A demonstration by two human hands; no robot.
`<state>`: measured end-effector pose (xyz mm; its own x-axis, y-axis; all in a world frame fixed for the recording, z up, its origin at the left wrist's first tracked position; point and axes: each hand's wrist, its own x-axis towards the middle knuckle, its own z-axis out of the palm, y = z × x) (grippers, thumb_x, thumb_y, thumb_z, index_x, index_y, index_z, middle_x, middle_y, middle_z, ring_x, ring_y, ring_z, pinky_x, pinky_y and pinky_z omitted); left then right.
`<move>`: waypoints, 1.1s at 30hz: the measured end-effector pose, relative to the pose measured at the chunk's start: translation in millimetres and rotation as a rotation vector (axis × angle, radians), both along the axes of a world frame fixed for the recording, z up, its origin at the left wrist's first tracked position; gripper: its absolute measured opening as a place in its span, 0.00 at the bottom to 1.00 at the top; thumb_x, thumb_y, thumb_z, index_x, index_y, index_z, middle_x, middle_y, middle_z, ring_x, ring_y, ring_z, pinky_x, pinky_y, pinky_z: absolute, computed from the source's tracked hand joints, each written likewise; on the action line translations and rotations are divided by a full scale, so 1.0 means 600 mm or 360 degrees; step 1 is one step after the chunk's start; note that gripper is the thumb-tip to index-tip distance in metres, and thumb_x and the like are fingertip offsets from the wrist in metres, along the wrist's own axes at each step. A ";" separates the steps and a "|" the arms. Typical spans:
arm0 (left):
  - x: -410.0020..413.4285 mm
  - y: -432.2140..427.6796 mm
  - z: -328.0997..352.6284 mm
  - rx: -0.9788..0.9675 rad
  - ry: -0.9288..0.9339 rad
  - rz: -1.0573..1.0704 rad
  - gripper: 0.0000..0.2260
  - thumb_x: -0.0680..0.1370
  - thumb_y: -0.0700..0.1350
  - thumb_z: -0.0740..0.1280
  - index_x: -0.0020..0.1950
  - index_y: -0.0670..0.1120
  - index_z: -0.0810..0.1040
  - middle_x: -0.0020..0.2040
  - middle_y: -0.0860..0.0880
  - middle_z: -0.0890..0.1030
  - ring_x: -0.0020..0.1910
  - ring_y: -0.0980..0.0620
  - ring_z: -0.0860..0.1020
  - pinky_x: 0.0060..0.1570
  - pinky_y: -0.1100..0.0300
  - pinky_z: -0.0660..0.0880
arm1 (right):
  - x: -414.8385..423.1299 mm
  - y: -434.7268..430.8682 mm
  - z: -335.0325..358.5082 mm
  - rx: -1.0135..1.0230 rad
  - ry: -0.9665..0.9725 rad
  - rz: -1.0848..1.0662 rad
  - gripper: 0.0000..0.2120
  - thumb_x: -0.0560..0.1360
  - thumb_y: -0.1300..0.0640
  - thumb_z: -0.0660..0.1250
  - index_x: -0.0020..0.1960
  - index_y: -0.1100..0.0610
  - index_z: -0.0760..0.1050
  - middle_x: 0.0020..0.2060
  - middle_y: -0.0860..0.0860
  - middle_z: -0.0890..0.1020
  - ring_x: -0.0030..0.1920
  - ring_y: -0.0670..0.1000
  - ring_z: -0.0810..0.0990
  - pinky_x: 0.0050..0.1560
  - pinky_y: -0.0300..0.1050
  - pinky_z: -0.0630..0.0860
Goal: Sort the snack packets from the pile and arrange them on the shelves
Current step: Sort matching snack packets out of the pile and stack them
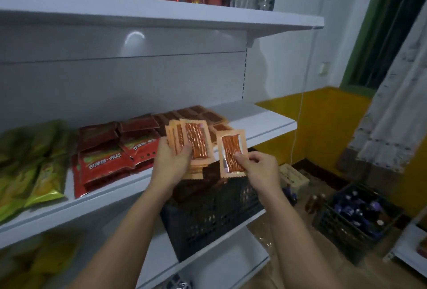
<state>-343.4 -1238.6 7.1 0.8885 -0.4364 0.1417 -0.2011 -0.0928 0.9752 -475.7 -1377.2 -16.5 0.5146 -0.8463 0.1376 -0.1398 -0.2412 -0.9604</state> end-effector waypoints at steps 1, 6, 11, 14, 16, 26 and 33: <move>0.028 -0.005 0.004 -0.0006 0.0005 0.0077 0.16 0.80 0.48 0.67 0.66 0.48 0.70 0.56 0.53 0.79 0.55 0.52 0.79 0.55 0.53 0.77 | 0.016 -0.018 0.003 -0.0016 0.0041 0.0018 0.09 0.75 0.50 0.72 0.40 0.54 0.82 0.37 0.48 0.85 0.41 0.49 0.84 0.43 0.46 0.80; 0.142 -0.039 0.012 -0.0030 0.0069 0.0261 0.15 0.80 0.49 0.67 0.65 0.47 0.71 0.57 0.51 0.80 0.55 0.49 0.79 0.56 0.49 0.77 | 0.097 -0.098 0.025 -0.0162 0.0245 0.0135 0.10 0.75 0.50 0.72 0.38 0.55 0.81 0.38 0.50 0.85 0.43 0.51 0.83 0.47 0.52 0.80; 0.200 -0.078 -0.005 0.0009 0.0001 0.0366 0.13 0.80 0.51 0.66 0.62 0.47 0.74 0.53 0.51 0.81 0.52 0.51 0.81 0.48 0.55 0.77 | 0.188 -0.154 0.033 -0.0276 0.0322 0.0301 0.06 0.76 0.51 0.70 0.43 0.52 0.78 0.40 0.45 0.82 0.42 0.44 0.80 0.40 0.38 0.74; 0.208 -0.087 -0.012 0.0019 0.0045 0.0445 0.14 0.80 0.50 0.66 0.63 0.47 0.71 0.54 0.50 0.80 0.53 0.50 0.79 0.52 0.52 0.77 | 0.246 -0.167 0.017 -0.0352 0.0430 0.0389 0.09 0.74 0.50 0.73 0.49 0.52 0.77 0.46 0.48 0.83 0.47 0.49 0.82 0.51 0.48 0.79; 0.208 -0.092 -0.010 0.0031 0.0056 0.0523 0.15 0.80 0.50 0.66 0.64 0.47 0.70 0.55 0.50 0.79 0.54 0.49 0.79 0.53 0.51 0.76 | 0.275 -0.172 0.015 -0.0408 0.0515 0.0447 0.12 0.73 0.49 0.74 0.52 0.51 0.74 0.48 0.49 0.83 0.49 0.50 0.82 0.54 0.52 0.79; 0.165 -0.126 -0.003 -0.0004 0.0002 0.0755 0.13 0.80 0.48 0.66 0.62 0.50 0.69 0.52 0.54 0.79 0.52 0.53 0.79 0.44 0.60 0.76 | 0.326 -0.201 -0.012 -0.0689 0.0575 0.0972 0.12 0.72 0.49 0.74 0.49 0.46 0.72 0.43 0.42 0.78 0.46 0.47 0.79 0.49 0.50 0.79; 0.114 -0.155 -0.003 -0.0065 0.0031 0.0889 0.13 0.80 0.47 0.67 0.62 0.51 0.68 0.51 0.55 0.78 0.49 0.57 0.78 0.42 0.60 0.75 | 0.333 -0.230 -0.012 -0.1133 0.0547 0.1141 0.11 0.77 0.42 0.67 0.52 0.47 0.79 0.43 0.41 0.81 0.44 0.44 0.78 0.43 0.43 0.76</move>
<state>-274.8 -1331.5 5.2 0.9858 0.1067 0.1297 -0.1140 -0.1422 0.9833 -275.9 -1515.2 -23.7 0.9658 -0.1122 0.2338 0.0211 -0.8645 -0.5021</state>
